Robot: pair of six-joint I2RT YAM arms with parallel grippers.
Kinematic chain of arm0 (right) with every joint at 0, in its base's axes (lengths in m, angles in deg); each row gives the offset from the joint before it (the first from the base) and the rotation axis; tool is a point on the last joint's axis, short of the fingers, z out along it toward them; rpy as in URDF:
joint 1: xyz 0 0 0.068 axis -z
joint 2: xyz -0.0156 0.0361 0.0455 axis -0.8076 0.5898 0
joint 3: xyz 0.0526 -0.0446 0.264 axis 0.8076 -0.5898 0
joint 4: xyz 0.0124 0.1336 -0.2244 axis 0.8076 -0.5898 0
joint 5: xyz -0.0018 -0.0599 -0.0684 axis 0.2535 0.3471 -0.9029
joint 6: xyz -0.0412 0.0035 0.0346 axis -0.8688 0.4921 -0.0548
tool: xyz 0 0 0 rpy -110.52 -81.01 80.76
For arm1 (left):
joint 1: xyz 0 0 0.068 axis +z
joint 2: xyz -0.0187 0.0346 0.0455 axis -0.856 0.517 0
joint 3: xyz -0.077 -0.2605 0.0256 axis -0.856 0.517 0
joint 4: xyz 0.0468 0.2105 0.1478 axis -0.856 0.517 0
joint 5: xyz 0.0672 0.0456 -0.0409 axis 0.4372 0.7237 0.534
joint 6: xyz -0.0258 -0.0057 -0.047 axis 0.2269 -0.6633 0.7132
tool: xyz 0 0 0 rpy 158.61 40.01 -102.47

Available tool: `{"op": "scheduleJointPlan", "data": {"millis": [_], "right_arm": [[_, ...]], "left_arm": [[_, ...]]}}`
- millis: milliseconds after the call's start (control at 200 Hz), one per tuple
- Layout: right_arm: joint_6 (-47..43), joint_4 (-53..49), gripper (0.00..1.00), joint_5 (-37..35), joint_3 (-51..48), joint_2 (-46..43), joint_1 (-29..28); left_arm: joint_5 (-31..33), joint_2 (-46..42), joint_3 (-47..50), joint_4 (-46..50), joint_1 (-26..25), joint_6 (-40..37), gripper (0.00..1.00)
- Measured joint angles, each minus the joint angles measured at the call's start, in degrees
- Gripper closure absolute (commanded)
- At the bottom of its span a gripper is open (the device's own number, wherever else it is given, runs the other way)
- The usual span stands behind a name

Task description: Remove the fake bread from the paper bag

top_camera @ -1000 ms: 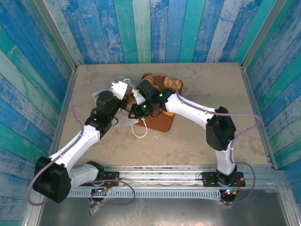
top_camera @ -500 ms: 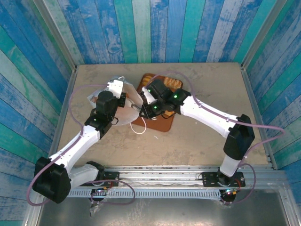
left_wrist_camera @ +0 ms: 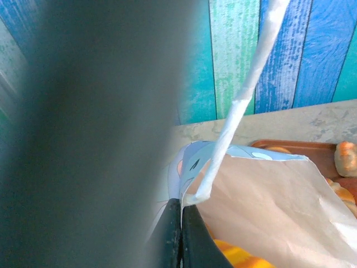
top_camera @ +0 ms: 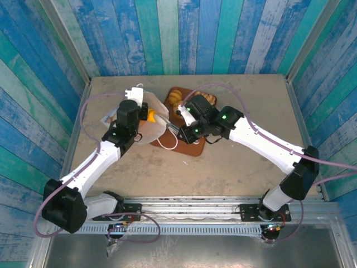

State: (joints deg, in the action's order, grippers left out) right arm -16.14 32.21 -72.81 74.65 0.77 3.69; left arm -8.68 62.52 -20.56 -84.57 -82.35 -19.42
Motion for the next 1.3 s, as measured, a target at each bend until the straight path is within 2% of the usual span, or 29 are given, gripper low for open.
{"op": "scheduleJointPlan", "data": {"millis": [416,781,1067,1297], "right_arm": [[-4.11,-4.13,0.96,-3.32,-3.93,-13.57,0.00],[-4.76,-6.58,0.94,-7.21,-4.50,-21.59,0.85],[-5.16,-6.86,0.91,-11.23,-7.50,-21.22,3.21],[-5.42,-4.35,0.90,-11.78,-11.17,-14.78,4.92]], "left_arm": [[2.47,1.42,-0.70,0.98,0.02,1.27,1.00],[2.91,1.31,-0.61,1.18,0.90,1.22,1.00],[2.01,-0.70,1.33,1.18,0.94,0.98,1.00],[1.57,-2.03,1.49,1.22,1.05,0.81,1.00]]}}
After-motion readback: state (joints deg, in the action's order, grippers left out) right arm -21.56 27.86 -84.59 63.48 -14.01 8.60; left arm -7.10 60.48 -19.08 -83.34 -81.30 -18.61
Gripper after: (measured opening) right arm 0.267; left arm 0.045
